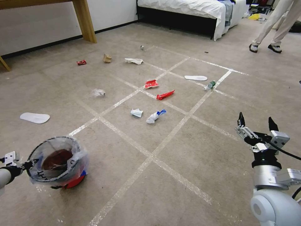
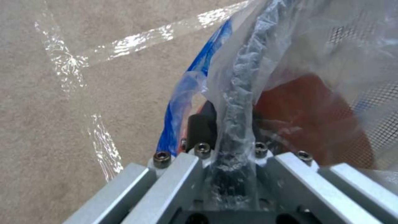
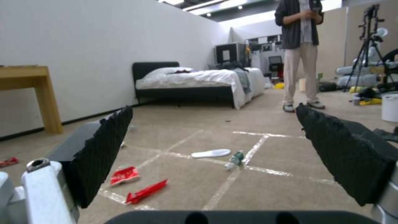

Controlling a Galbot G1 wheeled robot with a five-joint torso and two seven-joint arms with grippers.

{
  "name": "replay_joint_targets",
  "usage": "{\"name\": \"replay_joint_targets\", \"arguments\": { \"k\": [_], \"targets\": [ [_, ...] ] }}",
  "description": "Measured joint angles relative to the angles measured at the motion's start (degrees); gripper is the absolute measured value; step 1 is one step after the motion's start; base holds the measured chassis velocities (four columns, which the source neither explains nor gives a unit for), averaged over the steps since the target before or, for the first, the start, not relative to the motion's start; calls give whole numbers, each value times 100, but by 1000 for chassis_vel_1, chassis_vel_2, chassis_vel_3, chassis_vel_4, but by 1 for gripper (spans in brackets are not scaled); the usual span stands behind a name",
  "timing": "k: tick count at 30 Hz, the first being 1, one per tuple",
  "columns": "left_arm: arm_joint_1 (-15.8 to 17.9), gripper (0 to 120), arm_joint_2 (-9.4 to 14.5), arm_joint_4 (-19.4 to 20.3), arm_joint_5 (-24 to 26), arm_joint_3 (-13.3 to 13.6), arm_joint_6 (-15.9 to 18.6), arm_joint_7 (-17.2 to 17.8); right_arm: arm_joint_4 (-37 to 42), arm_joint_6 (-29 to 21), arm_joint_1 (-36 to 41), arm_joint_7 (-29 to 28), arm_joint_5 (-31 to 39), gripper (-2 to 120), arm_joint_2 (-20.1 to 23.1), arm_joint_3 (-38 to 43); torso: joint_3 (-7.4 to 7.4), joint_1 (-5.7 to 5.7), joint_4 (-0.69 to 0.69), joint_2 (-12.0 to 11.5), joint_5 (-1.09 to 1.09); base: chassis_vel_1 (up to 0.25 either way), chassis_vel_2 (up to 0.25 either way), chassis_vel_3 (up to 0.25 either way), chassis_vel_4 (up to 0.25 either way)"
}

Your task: Pick up the trash bin and place the garbage on the floor into it.

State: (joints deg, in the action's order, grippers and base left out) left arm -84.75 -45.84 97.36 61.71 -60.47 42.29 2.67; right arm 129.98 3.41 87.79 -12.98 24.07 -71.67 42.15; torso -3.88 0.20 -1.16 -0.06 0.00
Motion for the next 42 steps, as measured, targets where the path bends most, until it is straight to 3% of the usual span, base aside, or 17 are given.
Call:
{"name": "replay_joint_targets", "arguments": {
  "k": [1,2,3,4,7,10,16,23,28,42],
  "targets": [
    [-97,1,-26,262,140,-98,16,118,11,-13,-26,0,25,100,18,-25,0,0,1,0,-2,0,0,0,0],
    [-97,1,-26,262,140,-98,16,118,11,-13,-26,0,25,100,18,-25,0,0,1,0,-2,0,0,0,0],
    [-210,1,-58,576,278,-205,19,247,26,-26,-52,0,58,100,51,-63,0,0,0,0,-2,0,0,0,0],
    [-210,1,-58,576,278,-205,19,247,26,-26,-52,0,58,100,51,-63,0,0,0,0,-2,0,0,0,0],
    [-571,1,-164,1368,612,-423,18,520,76,-39,-101,6,187,100,230,-212,1,0,-1,0,0,0,0,0,0],
    [-820,1,-259,1713,714,-460,18,621,106,-33,-110,13,221,100,391,-274,1,0,-1,0,0,0,0,0,0],
    [-1149,1,-431,1990,615,-388,12,631,170,-1,-73,10,252,100,726,-371,1,0,-1,0,-1,0,0,0,0],
    [-1151,1,-484,1841,482,-299,1,607,219,45,-78,46,326,100,900,-353,1,0,-1,0,-2,0,0,0,0],
    [-966,1,-461,1549,474,-291,-4,585,162,184,-92,163,342,100,982,-289,1,0,-1,1,-2,0,0,0,0],
    [-667,1,-360,1217,540,-239,-9,572,-8,211,-230,223,358,100,986,-358,1,-1,-1,1,-2,-50,42,46,-54]
  ]
}}
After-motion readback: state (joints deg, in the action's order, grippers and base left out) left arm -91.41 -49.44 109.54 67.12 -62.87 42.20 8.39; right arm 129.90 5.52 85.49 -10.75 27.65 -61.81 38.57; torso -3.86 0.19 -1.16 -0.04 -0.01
